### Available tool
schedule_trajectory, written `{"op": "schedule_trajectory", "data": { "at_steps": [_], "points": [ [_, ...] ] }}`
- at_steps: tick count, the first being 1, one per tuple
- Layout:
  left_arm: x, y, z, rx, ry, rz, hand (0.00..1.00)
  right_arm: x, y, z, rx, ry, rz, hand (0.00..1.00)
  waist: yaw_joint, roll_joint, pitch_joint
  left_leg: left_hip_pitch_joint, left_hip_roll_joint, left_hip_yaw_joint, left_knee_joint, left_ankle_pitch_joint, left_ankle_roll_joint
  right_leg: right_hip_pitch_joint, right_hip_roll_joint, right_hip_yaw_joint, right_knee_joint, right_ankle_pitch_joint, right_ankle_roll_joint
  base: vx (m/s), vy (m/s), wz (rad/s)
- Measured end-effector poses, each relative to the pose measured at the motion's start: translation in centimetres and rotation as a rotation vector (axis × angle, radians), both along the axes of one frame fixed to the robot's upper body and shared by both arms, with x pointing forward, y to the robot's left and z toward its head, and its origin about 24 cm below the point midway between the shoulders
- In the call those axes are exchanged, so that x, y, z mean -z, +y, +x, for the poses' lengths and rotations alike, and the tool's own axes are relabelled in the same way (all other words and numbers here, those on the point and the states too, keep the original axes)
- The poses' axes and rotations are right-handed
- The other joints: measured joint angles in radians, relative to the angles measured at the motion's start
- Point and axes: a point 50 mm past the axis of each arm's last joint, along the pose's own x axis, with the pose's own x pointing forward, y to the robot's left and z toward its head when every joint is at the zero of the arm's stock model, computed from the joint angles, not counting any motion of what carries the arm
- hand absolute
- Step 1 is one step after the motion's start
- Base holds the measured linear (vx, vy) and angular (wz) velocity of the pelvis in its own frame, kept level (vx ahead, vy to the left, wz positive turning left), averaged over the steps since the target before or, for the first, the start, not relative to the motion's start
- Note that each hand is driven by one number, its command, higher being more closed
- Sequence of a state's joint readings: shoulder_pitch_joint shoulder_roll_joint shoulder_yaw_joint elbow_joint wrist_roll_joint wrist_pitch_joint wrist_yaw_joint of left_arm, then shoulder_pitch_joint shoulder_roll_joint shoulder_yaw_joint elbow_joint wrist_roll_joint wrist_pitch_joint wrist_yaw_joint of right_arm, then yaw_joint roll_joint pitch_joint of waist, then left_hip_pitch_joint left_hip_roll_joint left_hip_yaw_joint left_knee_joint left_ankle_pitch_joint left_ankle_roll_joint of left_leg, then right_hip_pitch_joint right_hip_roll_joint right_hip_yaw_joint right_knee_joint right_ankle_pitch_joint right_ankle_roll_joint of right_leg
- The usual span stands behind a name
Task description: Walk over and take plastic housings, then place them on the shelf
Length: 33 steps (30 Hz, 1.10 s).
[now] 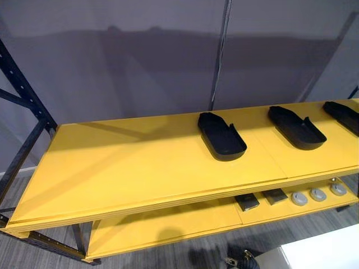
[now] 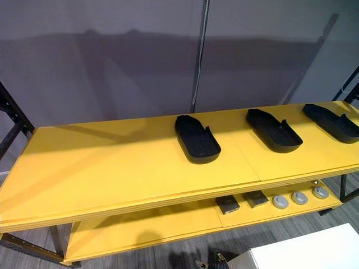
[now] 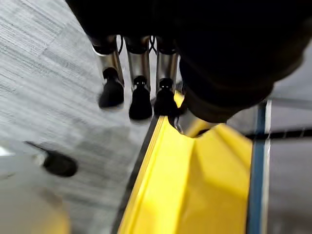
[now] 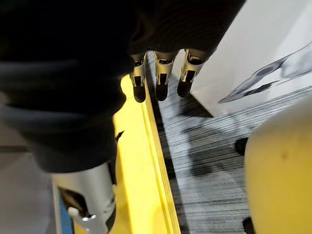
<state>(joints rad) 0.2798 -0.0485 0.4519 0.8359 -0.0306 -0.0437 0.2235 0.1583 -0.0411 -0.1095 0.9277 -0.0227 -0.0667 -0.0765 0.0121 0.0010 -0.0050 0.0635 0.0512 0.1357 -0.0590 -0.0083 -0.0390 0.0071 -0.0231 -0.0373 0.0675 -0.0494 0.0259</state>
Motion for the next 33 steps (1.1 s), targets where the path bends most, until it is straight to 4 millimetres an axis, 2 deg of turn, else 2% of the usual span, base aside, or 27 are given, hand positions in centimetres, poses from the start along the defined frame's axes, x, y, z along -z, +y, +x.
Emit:
{"op": "schedule_trajectory", "data": {
  "at_steps": [5,11,14,20,23,30,33],
  "points": [
    [0.1,-0.5,2.4,0.215,-0.016,-0.007,0.00,0.0,-1.2,0.1,0.003,0.015,-0.031,0.00,-0.002,0.007,0.007,0.000,0.002,0.003,-0.005,0.003,-0.001,-0.007,0.004,0.004,-0.008,-0.002,-0.004,0.01,-0.002,-0.03],
    [-0.1,-1.3,4.3,0.345,-0.045,-0.018,0.00,-0.3,-1.6,1.3,-0.002,-0.011,-0.043,0.00,-0.022,0.017,0.033,0.011,0.002,0.028,-0.004,-0.006,-0.013,-0.010,0.008,0.034,-0.011,-0.002,-0.004,0.01,0.010,-0.15],
    [-0.1,-1.9,5.0,0.420,-0.053,-0.016,0.00,-0.3,-1.8,1.2,0.019,-0.010,-0.046,0.00,-0.031,0.015,0.035,0.016,0.003,0.039,-0.004,-0.009,-0.017,-0.010,0.012,0.051,-0.016,-0.002,-0.004,0.00,0.007,-0.14],
    [-0.3,-2.1,5.7,0.493,-0.052,0.001,0.00,-0.4,-2.0,1.4,0.040,-0.016,-0.053,0.00,-0.043,0.014,0.048,0.027,0.008,0.062,0.002,-0.021,-0.019,-0.015,0.020,0.081,-0.016,0.000,-0.006,-0.03,0.004,-0.15],
    [-0.3,-2.3,6.1,0.521,-0.059,0.005,0.00,-0.5,-2.0,1.8,0.035,-0.029,-0.053,0.00,-0.043,0.015,0.059,0.005,0.011,0.091,0.049,-0.051,-0.011,-0.031,0.025,0.109,-0.007,0.003,-0.006,-0.06,0.020,-0.30],
    [-1.2,-2.3,9.0,0.541,-0.129,0.032,0.00,-1.2,-1.9,3.4,0.030,-0.083,-0.060,0.00,-0.041,0.005,0.113,-0.050,0.021,0.178,0.147,-0.104,0.010,-0.091,0.031,0.197,0.018,0.023,0.010,-0.03,0.037,-0.39],
    [-1.9,-2.5,11.3,0.555,-0.184,0.052,0.00,-2.1,-1.5,4.9,0.034,-0.164,-0.062,0.00,-0.032,-0.006,0.149,-0.094,0.049,0.277,0.207,-0.135,0.019,-0.153,0.051,0.266,0.025,0.081,0.035,-0.12,0.069,-0.98]
  ]
}}
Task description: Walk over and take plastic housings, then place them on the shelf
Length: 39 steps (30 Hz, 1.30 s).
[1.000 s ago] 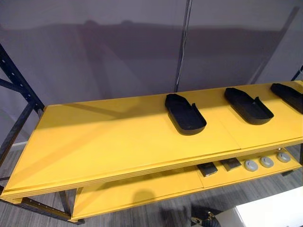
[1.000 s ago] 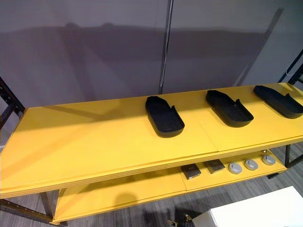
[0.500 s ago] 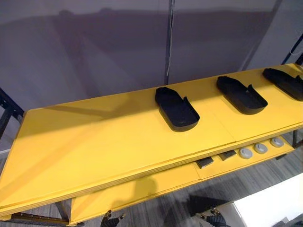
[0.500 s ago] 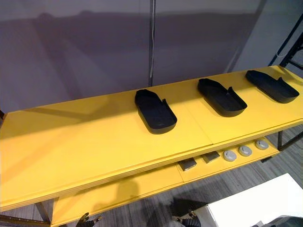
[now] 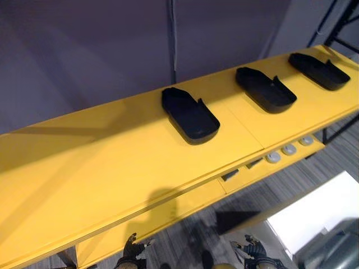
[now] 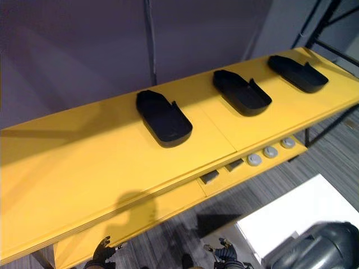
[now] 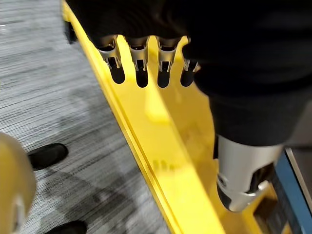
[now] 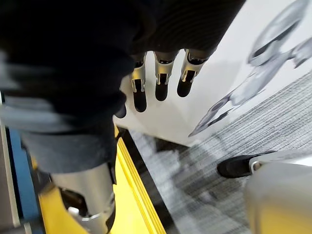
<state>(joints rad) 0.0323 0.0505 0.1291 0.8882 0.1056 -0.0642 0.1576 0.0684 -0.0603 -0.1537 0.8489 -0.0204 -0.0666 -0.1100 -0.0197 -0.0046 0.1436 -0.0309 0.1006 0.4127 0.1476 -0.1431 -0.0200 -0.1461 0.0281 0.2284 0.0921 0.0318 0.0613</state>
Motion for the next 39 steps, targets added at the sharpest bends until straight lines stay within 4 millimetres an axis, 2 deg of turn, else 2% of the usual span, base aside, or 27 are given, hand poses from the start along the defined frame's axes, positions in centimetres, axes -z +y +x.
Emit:
{"op": "schedule_trajectory", "data": {
  "at_steps": [3,4,5,7,8,9,11,12,13,14,15,16,18,20,21,23,25,26,27,28,29,32,34,35,36,37,39],
  "points": [
    [-1.1,-0.4,2.5,0.040,-0.069,0.019,0.00,-0.6,0.7,0.6,0.010,-0.046,0.003,0.00,-0.001,-0.011,0.008,-0.095,0.037,0.055,0.067,-0.017,0.018,-0.054,0.009,0.007,-0.070,0.090,0.020,-0.16,0.032,-0.55],
    [-1.7,-0.8,3.5,0.064,-0.102,0.026,0.00,-0.5,0.7,0.3,0.016,-0.042,0.004,0.00,-0.001,-0.012,0.009,-0.124,0.040,0.061,0.068,-0.008,0.028,-0.102,0.002,-0.060,0.040,0.017,0.005,-0.15,-0.004,-0.23],
    [-2.0,-1.1,4.2,0.072,-0.124,0.023,0.00,-0.2,0.6,-0.4,0.024,-0.019,0.004,0.00,-0.002,-0.011,0.010,-0.131,0.042,0.062,0.064,0.002,0.030,-0.136,-0.015,-0.136,0.212,-0.093,-0.018,-0.06,-0.027,-0.09],
    [-2.1,-1.2,4.3,0.075,-0.125,0.024,0.00,0.7,0.6,-1.9,0.035,0.041,0.010,0.00,-0.002,-0.018,0.002,-0.128,0.041,0.075,0.071,0.004,0.029,-0.113,-0.053,-0.200,0.369,-0.202,0.014,0.04,-0.049,-0.13],
    [-2.0,-1.1,4.1,0.079,-0.118,0.032,0.00,0.9,0.6,-2.2,0.039,0.062,0.011,0.00,-0.001,-0.034,-0.010,-0.141,0.035,0.095,0.095,0.004,0.028,-0.096,-0.086,-0.212,0.364,-0.236,0.045,0.07,-0.075,-0.35],
    [-2.1,-0.7,4.3,0.076,-0.119,0.041,0.00,0.9,0.4,-2.0,0.035,0.065,0.007,0.00,0.000,-0.038,-0.016,-0.158,0.028,0.107,0.113,0.002,0.025,-0.112,-0.089,-0.214,0.329,-0.231,0.041,0.04,-0.077,-0.77],
    [-2.2,-0.7,4.6,0.066,-0.124,0.038,0.00,0.3,-0.9,-0.1,-0.012,0.041,-0.051,0.00,0.007,-0.027,-0.030,-0.186,0.018,0.130,0.072,0.017,0.038,-0.125,-0.057,-0.190,0.180,-0.174,-0.019,-0.03,-0.047,-1.27],
    [-2.2,-0.7,4.5,0.065,-0.122,0.036,0.00,0.1,-1.2,0.4,-0.019,0.037,-0.065,0.00,0.004,-0.024,-0.032,-0.185,0.026,0.154,0.056,0.025,0.030,-0.129,-0.047,-0.180,0.146,-0.145,-0.021,-0.08,-0.005,-1.44],
    [-2.3,-0.8,4.8,0.067,-0.130,0.034,0.00,-0.3,-1.7,1.4,-0.035,0.024,-0.091,0.00,0.001,-0.023,-0.034,-0.184,0.047,0.212,0.042,0.039,0.030,-0.134,-0.024,-0.186,0.072,-0.064,-0.024,-0.09,-0.003,-1.20],
    [-2.4,-0.8,4.9,0.067,-0.131,0.033,0.00,-0.5,-1.8,1.8,-0.039,0.011,-0.097,0.00,0.004,-0.025,-0.039,-0.181,0.059,0.249,0.038,0.044,0.032,-0.128,-0.013,-0.201,0.019,-0.011,-0.025,-0.17,-0.040,-1.73],
    [-2.2,-0.8,4.6,0.064,-0.121,0.032,0.00,-0.9,-1.6,2.7,-0.056,-0.012,-0.102,0.00,0.011,-0.039,-0.057,-0.168,0.074,0.322,0.032,0.057,0.037,-0.098,0.001,-0.253,-0.111,0.100,-0.051,-0.15,-0.134,-1.96],
    [-2.0,-1.0,4.5,0.069,-0.112,0.027,0.00,-1.4,-1.2,3.8,-0.083,-0.041,-0.113,0.00,0.012,-0.049,-0.063,-0.136,0.086,0.396,0.033,0.061,0.042,-0.102,-0.038,-0.483,-0.009,-0.024,-0.099,-0.12,-0.156,-1.82],
    [-2.0,-1.1,4.5,0.079,-0.112,0.028,0.00,-1.5,-0.9,4.2,-0.104,-0.048,-0.120,0.00,0.015,-0.054,-0.066,-0.096,0.083,0.469,0.053,0.059,0.040,-0.086,-0.093,-0.650,0.052,-0.087,-0.091,0.02,-0.118,-1.38],
    [-1.7,-1.2,4.1,0.086,-0.093,0.029,0.00,-1.5,-0.6,4.3,-0.141,-0.047,-0.132,0.00,0.014,-0.026,-0.067,-0.044,0.086,0.515,0.071,0.047,0.027,-0.041,-0.072,-0.624,0.016,-0.063,-0.103,0.03,-0.075,-1.21],
    [-1.3,-1.5,3.4,0.100,-0.070,0.025,0.00,-1.2,-0.4,3.8,-0.156,-0.031,-0.133,0.00,0.013,-0.013,-0.073,-0.014,0.096,0.527,0.067,0.041,0.018,-0.014,-0.046,-0.578,-0.012,-0.045,-0.114,0.00,-0.076,-1.01],
    [-1.1,-1.4,3.1,0.105,-0.057,0.028,0.00,-0.6,0.4,2.8,-0.180,-0.002,-0.122,0.00,0.009,-0.016,-0.075,0.018,0.130,0.518,0.109,0.030,0.008,0.010,-0.020,-0.519,-0.015,-0.042,-0.119,-0.02,-0.098,-0.88],
    [-1.0,-1.7,3.0,0.127,-0.049,0.023,0.00,-0.1,0.7,1.5,-0.198,0.030,-0.117,0.00,0.004,-0.011,-0.060,-0.015,0.239,0.452,0.318,-0.006,-0.025,0.026,0.014,-0.481,-0.024,-0.065,-0.131,-0.07,-0.187,-0.60],
    [-1.0,-1.8,2.9,0.133,-0.047,0.022,0.00,0.1,0.7,1.0,-0.195,0.043,-0.115,0.00,-0.003,-0.013,-0.046,-0.030,0.272,0.410,0.389,-0.008,-0.029,0.036,0.023,-0.473,-0.023,-0.065,-0.131,-0.06,-0.154,-0.37],
    [-0.8,-1.8,2.7,0.137,-0.037,0.022,0.00,0.2,0.6,0.7,-0.193,0.051,-0.113,0.00,-0.011,-0.015,-0.037,-0.045,0.281,0.362,0.430,-0.013,-0.038,0.044,0.028,-0.463,-0.020,-0.058,-0.139,-0.03,-0.079,-0.42],
    [-0.2,-2.0,1.8,0.140,0.004,0.016,0.00,0.5,0.4,0.0,-0.177,0.070,-0.112,0.00,-0.009,-0.019,-0.025,-0.088,0.243,0.170,0.464,-0.056,-0.082,0.051,0.030,-0.423,0.003,-0.054,-0.143,-0.05,-0.045,-0.68],
    [0.1,-1.9,1.2,0.135,0.022,0.015,0.00,0.5,0.3,-0.1,-0.169,0.075,-0.111,0.00,-0.004,-0.023,-0.021,-0.102,0.191,0.039,0.446,-0.080,-0.101,0.052,0.031,-0.389,0.006,-0.054,-0.141,-0.06,-0.006,-0.87],
    [0.2,-1.6,0.8,0.120,0.032,0.020,0.00,0.7,0.0,-0.6,-0.149,0.092,-0.109,0.00,0.004,-0.016,-0.013,-0.128,0.056,-0.306,0.312,-0.098,-0.132,0.063,0.033,-0.332,0.001,-0.052,-0.135,-0.06,0.089,-0.87],
    [0.2,-1.6,0.8,0.106,0.029,0.016,0.00,0.9,-0.3,-1.1,-0.134,0.107,-0.107,0.00,0.011,0.009,-0.013,-0.113,0.057,-0.350,0.211,-0.078,-0.099,0.056,0.055,-0.298,-0.001,-0.051,-0.127,-0.05,0.148,-0.95],
    [0.4,-1.4,0.5,0.104,0.042,0.021,0.00,1.1,-0.1,-1.5,-0.113,0.117,-0.085,0.00,0.011,0.019,-0.016,-0.096,0.069,-0.323,0.175,-0.049,-0.063,0.056,0.061,-0.273,-0.002,-0.050,-0.116,-0.01,0.140,-0.78],
    [0.4,-1.2,0.3,0.103,0.049,0.025,0.00,1.2,-0.1,-1.7,-0.094,0.116,-0.075,0.00,0.011,0.022,-0.018,-0.089,0.063,-0.302,0.156,-0.049,-0.062,0.060,0.055,-0.262,-0.010,-0.048,-0.108,0.06,0.215,-0.77],
    [0.5,-1.1,0.3,0.104,0.054,0.028,0.00,1.3,-0.3,-2.1,-0.050,0.121,-0.060,0.00,0.008,0.013,-0.025,-0.076,0.047,-0.275,0.120,-0.049,-0.061,0.055,0.035,-0.260,-0.022,-0.044,-0.095,0.08,0.175,-0.46],
    [0.5,-1.1,0.3,0.105,0.052,0.028,0.00,1.4,-0.9,-2.7,0.004,0.130,-0.050,0.00,0.006,0.010,-0.031,-0.058,0.024,-0.245,0.076,-0.035,-0.041,0.041,0.008,-0.259,-0.030,-0.033,-0.076,0.11,0.181,-0.32]
  ]
}}
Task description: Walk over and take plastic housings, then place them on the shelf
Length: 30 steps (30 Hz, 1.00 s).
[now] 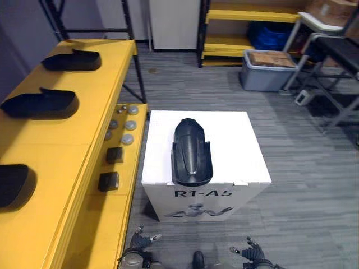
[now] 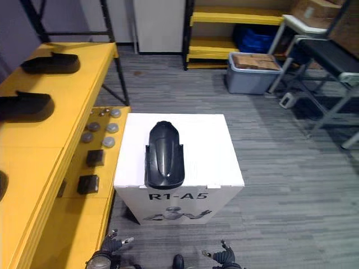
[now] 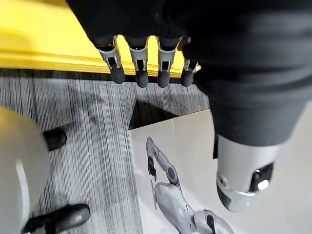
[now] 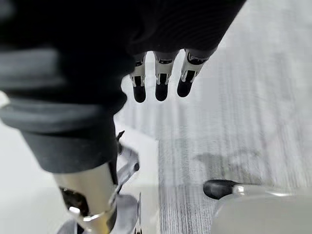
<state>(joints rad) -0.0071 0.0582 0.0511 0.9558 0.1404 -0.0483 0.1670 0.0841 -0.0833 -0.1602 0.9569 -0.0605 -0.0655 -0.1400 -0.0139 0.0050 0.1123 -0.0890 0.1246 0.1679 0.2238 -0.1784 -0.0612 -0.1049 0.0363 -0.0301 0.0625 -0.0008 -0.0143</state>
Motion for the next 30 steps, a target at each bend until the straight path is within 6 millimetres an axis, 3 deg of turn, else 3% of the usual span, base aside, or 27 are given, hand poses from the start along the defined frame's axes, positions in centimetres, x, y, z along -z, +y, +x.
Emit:
{"op": "schedule_trajectory", "data": {
  "at_steps": [1,6,9,10,11,12,13,18,20,21,23,26,30],
  "points": [
    [0.1,0.1,-0.2,-0.002,0.011,0.002,0.00,0.0,-0.2,-0.2,0.027,0.001,0.005,0.00,0.000,0.002,-0.001,0.017,-0.012,0.023,-0.029,0.017,0.006,-0.002,-0.013,0.009,0.000,0.011,0.016,0.13,0.117,-0.24],
    [0.1,1.4,-0.4,-0.012,0.020,0.031,0.00,-0.2,-1.7,-0.5,0.146,-0.023,0.008,0.00,-0.008,0.007,-0.020,0.058,-0.040,0.061,-0.095,0.037,0.020,0.003,-0.027,0.030,-0.025,0.019,0.015,0.21,0.105,-0.20],
    [0.0,2.0,-0.5,-0.045,0.018,0.033,0.00,-1.4,-3.9,0.0,0.225,-0.094,-0.039,0.00,-0.012,-0.001,-0.021,0.044,-0.061,0.075,0.009,0.037,0.020,0.041,-0.063,0.052,-0.044,0.025,0.027,0.17,0.102,-0.16],
    [0.1,2.0,-0.8,-0.047,0.021,0.026,0.00,-2.5,-5.5,0.6,0.265,-0.147,-0.084,0.00,-0.013,-0.020,-0.021,0.028,-0.086,0.068,0.004,0.000,0.016,0.060,-0.099,0.066,-0.046,0.023,0.047,0.12,0.109,-0.17],
    [0.3,1.8,-1.2,-0.046,0.026,0.019,0.00,-3.5,-7.1,0.8,0.290,-0.190,-0.135,0.00,-0.015,-0.004,-0.030,0.044,-0.092,0.056,-0.108,0.040,0.008,0.065,-0.101,0.070,-0.048,0.022,0.055,0.10,0.099,-0.20],
    [0.4,1.8,-1.6,-0.049,0.032,0.014,0.00,-4.9,-8.5,1.4,0.291,-0.244,-0.189,0.00,-0.020,0.021,-0.045,0.037,-0.073,0.051,-0.167,0.131,0.016,0.070,-0.091,0.070,-0.053,0.010,0.072,0.12,0.142,-0.33],
    [0.5,2.2,-2.2,-0.054,0.043,0.023,0.00,-7.1,-9.5,2.9,0.263,-0.340,-0.255,0.00,-0.021,0.014,-0.056,0.047,-0.090,0.065,-0.163,0.117,0.032,0.071,-0.107,0.074,-0.056,-0.006,0.091,0.11,0.148,-0.20],
    [0.6,3.2,-3.3,-0.056,0.065,0.045,0.00,-15.0,-10.6,6.1,0.162,-0.658,-0.449,0.00,-0.030,-0.032,-0.064,0.046,-0.104,0.062,-0.162,0.117,0.032,0.071,-0.122,0.071,-0.057,-0.006,0.092,0.03,0.062,-0.01],
    [0.8,2.7,-3.9,-0.051,0.082,0.028,0.00,-19.8,-10.1,7.9,0.060,-0.832,-0.555,0.00,-0.030,-0.035,-0.066,0.051,-0.104,0.061,-0.163,0.117,0.033,0.075,-0.121,0.070,-0.057,-0.006,0.092,-0.01,-0.003,-0.02],
    [0.9,2.6,-4.1,-0.047,0.087,0.025,0.00,-20.8,-9.8,8.4,0.027,-0.873,-0.569,0.00,-0.030,-0.035,-0.066,0.053,-0.103,0.061,-0.163,0.117,0.033,0.077,-0.120,0.070,-0.058,-0.006,0.092,-0.04,-0.015,-0.03],
    [1.1,2.2,-4.6,-0.040,0.095,0.006,0.00,-24.3,-7.5,10.1,-0.102,-1.050,-0.588,0.00,-0.028,-0.035,-0.067,0.057,-0.100,0.051,-0.172,0.119,0.035,0.079,-0.115,0.067,-0.063,-0.006,0.092,-0.07,-0.025,0.00],
    [1.2,2.0,-4.9,-0.037,0.102,-0.002,0.00,-26.5,-4.3,11.5,-0.228,-1.203,-0.552,0.00,-0.025,-0.037,-0.068,0.062,-0.097,0.042,-0.196,0.130,0.051,0.075,-0.109,0.055,-0.075,-0.001,0.086,-0.09,-0.029,0.07],
    [1.2,1.6,-4.7,-0.008,0.095,-0.007,0.00,-26.6,0.6,14.1,-0.426,-1.270,-0.419,0.00,0.004,-0.038,-0.078,0.073,-0.101,0.016,-0.222,0.150,0.054,0.088,-0.108,0.031,-0.080,0.001,0.084,-0.04,-0.021,0.17]
  ]
}}
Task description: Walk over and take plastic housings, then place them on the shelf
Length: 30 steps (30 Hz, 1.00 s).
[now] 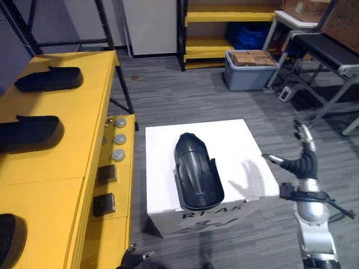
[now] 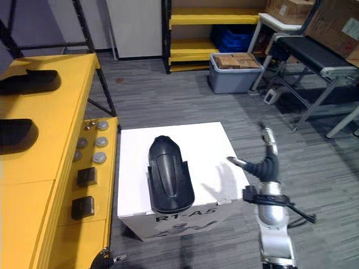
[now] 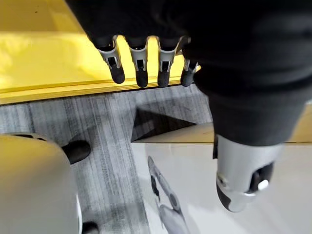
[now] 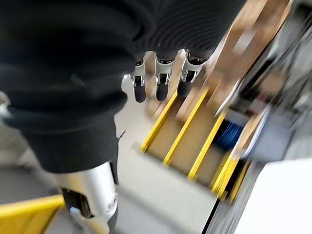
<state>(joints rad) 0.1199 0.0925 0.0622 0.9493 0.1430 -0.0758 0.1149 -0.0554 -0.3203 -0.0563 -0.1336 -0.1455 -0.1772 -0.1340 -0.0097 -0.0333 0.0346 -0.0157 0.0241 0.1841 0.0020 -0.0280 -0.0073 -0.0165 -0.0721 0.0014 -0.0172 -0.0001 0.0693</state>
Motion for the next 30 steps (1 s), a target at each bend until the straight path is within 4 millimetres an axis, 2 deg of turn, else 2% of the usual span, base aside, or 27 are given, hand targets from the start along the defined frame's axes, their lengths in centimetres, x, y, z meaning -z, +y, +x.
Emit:
{"op": "schedule_trajectory", "data": {
  "at_steps": [3,4,5,7,11,14,16,19,20,30],
  "points": [
    [0.0,-0.3,0.2,0.013,-0.004,-0.005,0.00,1.4,1.4,1.8,-0.044,0.072,-0.027,0.00,0.004,-0.001,0.000,0.000,-0.007,-0.026,-0.024,0.018,0.001,0.007,-0.002,-0.027,-0.013,0.005,0.000,-0.01,-0.015,0.25],
    [-0.1,-0.4,0.4,0.014,-0.012,-0.006,0.00,2.4,1.7,2.6,-0.027,0.129,-0.050,0.00,0.021,-0.001,0.000,-0.001,-0.009,-0.037,-0.036,0.027,0.004,0.009,-0.003,-0.039,-0.019,0.006,0.000,0.01,-0.016,0.23],
    [-0.1,-0.4,0.5,0.014,-0.014,-0.006,0.00,2.7,1.7,2.8,-0.020,0.143,-0.052,0.00,0.025,0.000,0.000,-0.001,-0.010,-0.040,-0.037,0.028,0.004,0.011,-0.003,-0.041,-0.021,0.006,0.000,0.02,-0.014,0.25],
    [-0.2,-0.4,0.6,0.010,-0.023,0.001,0.00,4.9,2.4,3.7,0.027,0.257,-0.060,0.00,0.038,0.000,0.000,-0.001,-0.011,-0.051,-0.041,0.030,0.003,0.019,-0.003,-0.053,-0.031,0.007,0.001,0.04,-0.011,0.16],
    [-0.2,-0.6,0.6,0.006,-0.020,-0.001,0.00,8.2,3.4,3.8,0.126,0.399,-0.097,0.00,0.039,0.003,0.004,-0.001,-0.012,-0.054,-0.042,0.030,0.003,0.034,-0.004,-0.065,-0.040,0.007,0.001,0.06,-0.016,0.06],
    [-0.2,-1.2,0.8,-0.001,-0.025,-0.012,0.00,10.3,3.0,3.8,0.219,0.493,-0.111,0.00,0.047,0.010,0.011,-0.002,-0.012,-0.057,-0.042,0.032,0.001,0.035,-0.004,-0.070,-0.040,0.007,0.002,0.02,-0.009,0.04],
    [-0.2,-1.5,1.0,-0.006,-0.034,-0.008,0.00,10.8,2.7,3.9,0.251,0.514,-0.119,0.00,0.050,0.014,0.023,-0.006,-0.012,-0.067,-0.043,0.037,-0.001,0.035,-0.004,-0.075,-0.040,0.007,0.001,-0.02,-0.008,0.10],
    [-0.3,-1.5,1.1,-0.006,-0.040,-0.006,0.00,10.6,2.8,4.7,0.270,0.510,-0.132,0.00,0.050,0.017,0.031,-0.008,-0.010,-0.080,-0.057,0.050,-0.005,0.034,-0.003,-0.093,-0.039,0.007,0.001,-0.05,-0.012,0.15],
    [-0.3,-1.6,1.1,-0.002,-0.041,-0.006,0.00,10.6,2.9,4.9,0.270,0.513,-0.133,1.00,0.051,0.017,0.032,-0.008,-0.009,-0.082,-0.062,0.053,-0.005,0.033,-0.001,-0.095,-0.039,0.007,0.001,-0.08,-0.011,0.11],
    [-0.4,-1.5,1.5,0.012,-0.049,0.011,0.00,9.5,1.8,6.2,0.290,0.495,-0.189,1.00,0.050,0.009,0.051,-0.001,-0.010,-0.080,-0.088,0.070,-0.005,0.022,0.000,-0.095,-0.030,0.006,0.000,-0.03,0.001,0.00]
  ]
}}
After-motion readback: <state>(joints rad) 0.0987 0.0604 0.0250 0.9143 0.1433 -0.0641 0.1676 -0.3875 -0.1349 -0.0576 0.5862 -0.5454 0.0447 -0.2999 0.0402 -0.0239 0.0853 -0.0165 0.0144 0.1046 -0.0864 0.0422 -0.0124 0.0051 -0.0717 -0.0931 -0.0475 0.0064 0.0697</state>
